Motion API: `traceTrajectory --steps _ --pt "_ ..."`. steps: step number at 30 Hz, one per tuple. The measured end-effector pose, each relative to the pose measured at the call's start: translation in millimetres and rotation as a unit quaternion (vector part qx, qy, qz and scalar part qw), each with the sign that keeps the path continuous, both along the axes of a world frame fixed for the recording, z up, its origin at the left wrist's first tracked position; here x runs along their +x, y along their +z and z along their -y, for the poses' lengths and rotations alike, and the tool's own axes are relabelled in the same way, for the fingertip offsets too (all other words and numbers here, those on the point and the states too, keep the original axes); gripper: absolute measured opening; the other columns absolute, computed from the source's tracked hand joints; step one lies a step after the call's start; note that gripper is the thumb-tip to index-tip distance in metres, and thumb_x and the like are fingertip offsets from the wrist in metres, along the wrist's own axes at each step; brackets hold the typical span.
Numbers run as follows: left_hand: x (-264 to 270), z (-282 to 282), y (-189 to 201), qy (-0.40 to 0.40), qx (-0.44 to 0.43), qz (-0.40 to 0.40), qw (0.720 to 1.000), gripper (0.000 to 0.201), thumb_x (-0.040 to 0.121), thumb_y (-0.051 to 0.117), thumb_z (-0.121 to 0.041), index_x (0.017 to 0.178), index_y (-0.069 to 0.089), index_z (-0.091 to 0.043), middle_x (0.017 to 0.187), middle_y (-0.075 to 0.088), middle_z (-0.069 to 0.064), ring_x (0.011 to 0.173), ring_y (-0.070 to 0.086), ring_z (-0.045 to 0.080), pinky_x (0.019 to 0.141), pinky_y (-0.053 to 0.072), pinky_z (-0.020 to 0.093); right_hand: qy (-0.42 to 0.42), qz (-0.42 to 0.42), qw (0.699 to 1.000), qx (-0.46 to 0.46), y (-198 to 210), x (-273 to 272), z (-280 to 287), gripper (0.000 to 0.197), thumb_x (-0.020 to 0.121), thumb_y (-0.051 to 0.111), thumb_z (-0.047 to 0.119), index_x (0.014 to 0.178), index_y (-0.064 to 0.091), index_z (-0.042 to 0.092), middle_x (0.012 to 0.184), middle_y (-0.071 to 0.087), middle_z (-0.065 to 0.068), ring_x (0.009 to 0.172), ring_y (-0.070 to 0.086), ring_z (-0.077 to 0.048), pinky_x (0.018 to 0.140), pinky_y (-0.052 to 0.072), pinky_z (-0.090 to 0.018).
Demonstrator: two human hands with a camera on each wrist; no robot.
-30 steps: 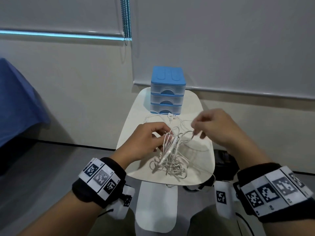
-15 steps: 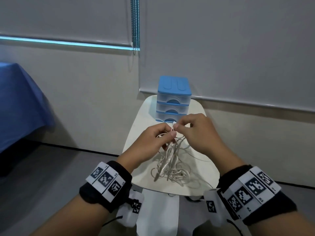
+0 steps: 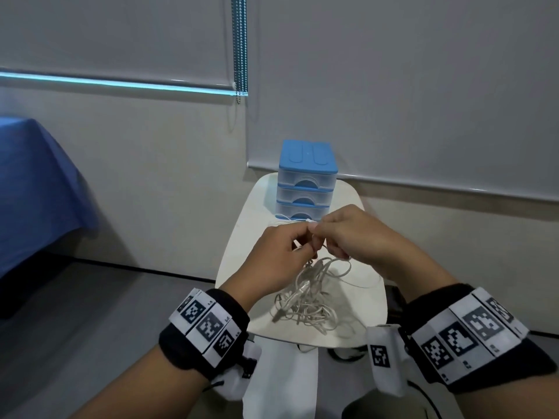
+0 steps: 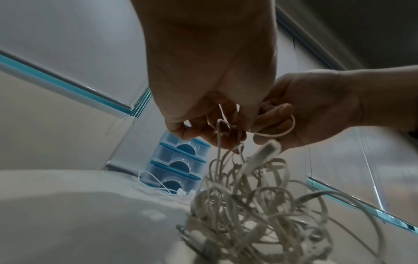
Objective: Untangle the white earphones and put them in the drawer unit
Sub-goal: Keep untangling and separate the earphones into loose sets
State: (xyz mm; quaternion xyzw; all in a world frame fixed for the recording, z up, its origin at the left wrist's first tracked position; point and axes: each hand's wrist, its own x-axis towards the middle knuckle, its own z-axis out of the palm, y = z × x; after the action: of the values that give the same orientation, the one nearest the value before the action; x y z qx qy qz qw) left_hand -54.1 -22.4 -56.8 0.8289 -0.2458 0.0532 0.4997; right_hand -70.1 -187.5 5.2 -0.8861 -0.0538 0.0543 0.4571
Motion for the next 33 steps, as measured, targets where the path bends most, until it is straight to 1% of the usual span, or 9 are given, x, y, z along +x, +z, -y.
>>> traceTrajectory --steps 4,7,10,13,16,20,24,27,33 --pt "1.0 5.3 -5.1 0.013 -0.001 -0.027 1.000 0.014 0.096 0.064 -0.015 0.083 0.069 -0.017 0.081 0.071 -0.001 0.065 0.056 0.007 0.071 0.048 0.031 0.037 0.072 0.986 0.144 2.8 -6.7 -5.0 0.024 0.098 0.055 0.010 0.076 0.063 0.007 0.074 0.060 -0.003 0.066 0.051 -0.005 0.071 0.039 -0.026" --pt "-0.9 6.0 -11.7 -0.008 0.007 -0.042 0.999 0.018 0.099 0.066 -0.021 0.082 0.071 -0.021 0.080 0.072 -0.008 0.061 0.056 -0.002 0.065 0.043 0.019 0.047 0.109 0.918 0.379 12.2 -9.6 -1.5 0.020 0.099 0.052 0.021 0.079 0.056 0.020 0.093 0.067 -0.003 0.093 0.061 -0.016 0.082 0.038 -0.038" --pt "-0.8 2.7 -11.0 -0.023 -0.018 -0.050 0.998 0.017 0.102 0.065 -0.022 0.088 0.074 -0.017 0.085 0.075 -0.004 0.060 0.057 -0.003 0.065 0.044 0.015 0.022 0.081 0.848 0.524 21.6 -13.1 3.7 0.023 0.102 0.047 0.020 0.080 0.049 0.016 0.071 0.054 -0.006 0.063 0.057 -0.020 0.068 0.049 -0.031" --pt "3.1 -1.3 -5.5 -0.018 -0.021 -0.044 0.999 0.017 0.102 0.065 -0.023 0.090 0.075 -0.015 0.084 0.076 -0.004 0.063 0.058 0.005 0.066 0.048 0.020 -0.067 0.075 0.903 0.417 13.9 -8.3 4.2 0.026 0.103 0.053 0.020 0.080 0.042 0.020 0.063 0.034 -0.003 0.042 0.031 -0.011 0.047 0.034 -0.026" --pt "6.3 -3.6 -1.2 -0.008 -0.005 -0.020 1.000 0.015 0.099 0.068 -0.024 0.087 0.075 -0.019 0.082 0.076 -0.008 0.060 0.058 0.005 0.063 0.047 0.020 -0.126 0.108 0.976 0.139 -3.8 -1.7 4.5 0.031 0.094 0.070 0.031 0.086 0.042 0.019 0.068 0.047 0.003 0.049 0.039 -0.013 0.048 0.033 -0.027" --pt "8.2 -4.5 -0.5 -0.007 -0.002 -0.015 1.000 0.012 0.096 0.070 -0.016 0.088 0.078 -0.019 0.076 0.074 -0.011 0.059 0.058 0.004 0.063 0.046 0.018 -0.068 0.100 0.992 -0.020 -12.9 -5.5 1.8 0.035 0.083 0.078 0.037 0.098 0.049 0.025 0.071 0.055 0.005 0.057 0.046 -0.014 0.054 0.036 -0.027" --pt "8.6 -5.8 -3.3 -0.010 0.014 -0.023 1.000 0.014 0.095 0.074 -0.023 0.082 0.076 -0.019 0.071 0.069 -0.012 0.058 0.059 0.004 0.059 0.042 0.014 -0.026 0.092 0.975 -0.200 -7.9 -4.7 4.2 0.022 0.090 0.074 0.034 0.079 0.063 0.018 0.075 0.058 0.003 0.068 0.051 -0.016 0.057 0.037 -0.029" --pt "10.6 -7.3 -6.7 -0.004 0.007 -0.032 0.999 0.015 0.094 0.076 -0.028 0.082 0.077 -0.018 0.069 0.069 -0.015 0.059 0.062 0.006 0.061 0.044 0.015 -0.011 0.119 0.979 -0.166 -6.5 -4.2 8.8 0.025 0.094 0.068 0.023 0.076 0.060 0.009 0.072 0.056 0.000 0.068 0.047 -0.018 0.062 0.038 -0.033" --pt "12.0 -11.9 -12.4 0.007 0.017 -0.039 0.999 0.015 0.095 0.075 -0.025 0.083 0.078 -0.016 0.065 0.066 -0.020 0.057 0.060 0.007 0.061 0.044 0.017 -0.048 0.160 0.955 0.245 3.8 -11.0 3.2 0.022 0.102 0.058 0.018 0.080 0.056 0.019 0.095 0.069 0.001 0.089 0.060 -0.006 0.080 0.040 -0.033"
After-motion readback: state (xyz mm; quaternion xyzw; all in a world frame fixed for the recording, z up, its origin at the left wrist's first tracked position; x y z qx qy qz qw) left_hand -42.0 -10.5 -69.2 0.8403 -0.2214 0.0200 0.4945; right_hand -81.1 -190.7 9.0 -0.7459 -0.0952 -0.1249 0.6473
